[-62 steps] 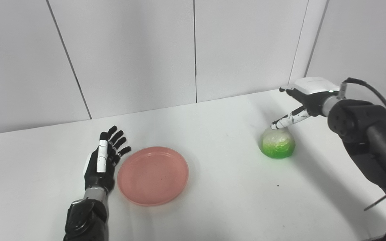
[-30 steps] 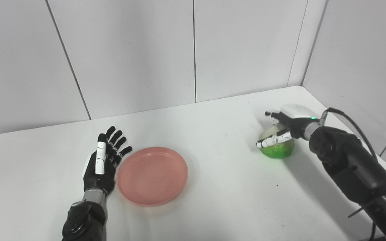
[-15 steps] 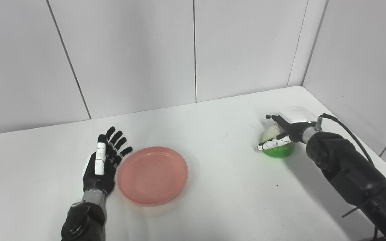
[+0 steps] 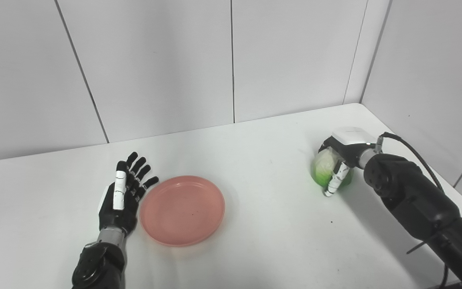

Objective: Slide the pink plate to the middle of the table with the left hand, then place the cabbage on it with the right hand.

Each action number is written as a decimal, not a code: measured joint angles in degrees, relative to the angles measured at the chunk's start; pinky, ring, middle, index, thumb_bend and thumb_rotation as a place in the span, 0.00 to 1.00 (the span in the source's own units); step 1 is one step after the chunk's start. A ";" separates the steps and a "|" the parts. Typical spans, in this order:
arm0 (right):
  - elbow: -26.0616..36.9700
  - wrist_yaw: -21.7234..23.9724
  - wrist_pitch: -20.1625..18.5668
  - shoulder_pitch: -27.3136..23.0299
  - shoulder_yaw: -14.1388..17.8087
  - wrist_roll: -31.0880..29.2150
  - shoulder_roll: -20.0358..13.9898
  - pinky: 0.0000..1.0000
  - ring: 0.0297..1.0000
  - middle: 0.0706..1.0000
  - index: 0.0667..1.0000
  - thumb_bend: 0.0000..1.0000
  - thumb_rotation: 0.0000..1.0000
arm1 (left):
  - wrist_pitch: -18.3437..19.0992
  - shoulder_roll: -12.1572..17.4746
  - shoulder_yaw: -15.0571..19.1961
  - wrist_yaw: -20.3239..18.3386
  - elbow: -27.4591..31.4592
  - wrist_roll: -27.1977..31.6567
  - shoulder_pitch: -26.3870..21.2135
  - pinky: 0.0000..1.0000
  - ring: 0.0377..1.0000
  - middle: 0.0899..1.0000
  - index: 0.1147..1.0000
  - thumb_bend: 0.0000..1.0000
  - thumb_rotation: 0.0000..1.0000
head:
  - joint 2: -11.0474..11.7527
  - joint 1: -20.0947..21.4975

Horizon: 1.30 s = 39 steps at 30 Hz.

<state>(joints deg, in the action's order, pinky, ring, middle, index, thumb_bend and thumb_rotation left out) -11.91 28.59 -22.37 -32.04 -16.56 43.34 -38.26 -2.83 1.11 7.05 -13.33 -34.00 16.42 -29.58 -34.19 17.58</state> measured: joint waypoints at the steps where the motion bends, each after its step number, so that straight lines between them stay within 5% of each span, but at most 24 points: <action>1: -0.24 0.55 -0.30 -0.31 0.01 -0.52 -0.12 0.33 0.39 0.49 0.47 0.52 0.00 | 0.10 -0.01 0.00 0.00 0.06 0.00 0.01 0.74 0.91 0.92 0.91 0.92 0.84 | 0.00 0.00; 9: 0.74 4.64 -0.95 -0.96 -1.54 -1.55 -2.39 0.36 0.44 0.48 0.44 0.52 0.00 | 0.44 0.00 -0.02 -0.27 0.20 0.03 0.03 0.72 0.91 0.93 0.91 0.92 0.83 | 0.00 -0.09; 19: 2.87 5.31 -1.61 -0.32 -1.26 -2.98 -2.77 0.33 0.37 0.45 0.52 0.51 0.00 | 0.65 -0.09 0.03 -0.26 0.37 0.06 0.06 0.71 0.89 0.92 0.90 0.93 0.83 | -0.26 -0.96; 28: 14.88 8.78 -1.18 2.18 0.04 -9.17 -2.47 0.28 0.36 0.46 0.51 0.51 0.00 | 0.67 -0.31 0.21 -0.10 0.78 0.61 0.29 0.69 0.88 0.92 0.89 0.92 0.82 | 0.00 -3.33; 35: 22.92 9.14 1.47 -9.29 0.70 -9.32 -1.22 0.32 0.37 0.46 0.52 0.51 0.00 | 0.60 -1.99 -0.17 1.41 0.75 0.17 0.00 0.66 0.86 0.90 0.88 0.91 0.83 | 0.17 -7.12; 37: 23.79 9.32 1.47 -12.32 0.31 -9.24 0.71 0.31 0.42 0.44 0.48 0.52 0.00 | 0.11 -2.48 -0.52 2.52 0.72 -0.79 -0.05 0.64 0.85 0.89 0.88 0.90 0.83 | 0.61 -11.32; 39: 24.06 9.62 1.48 -13.81 -0.92 -9.03 2.65 0.29 0.43 0.42 0.48 0.52 0.00 | -0.38 -3.24 -0.85 3.58 0.67 -1.66 -0.07 0.63 0.84 0.88 0.87 0.88 0.84 | 0.61 -11.34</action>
<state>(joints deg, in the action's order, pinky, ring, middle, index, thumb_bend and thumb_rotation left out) 12.15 38.20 -20.90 -45.85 -17.48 34.31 -35.62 -3.21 -2.13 6.20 -9.75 -33.33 14.76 -29.65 -33.57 6.24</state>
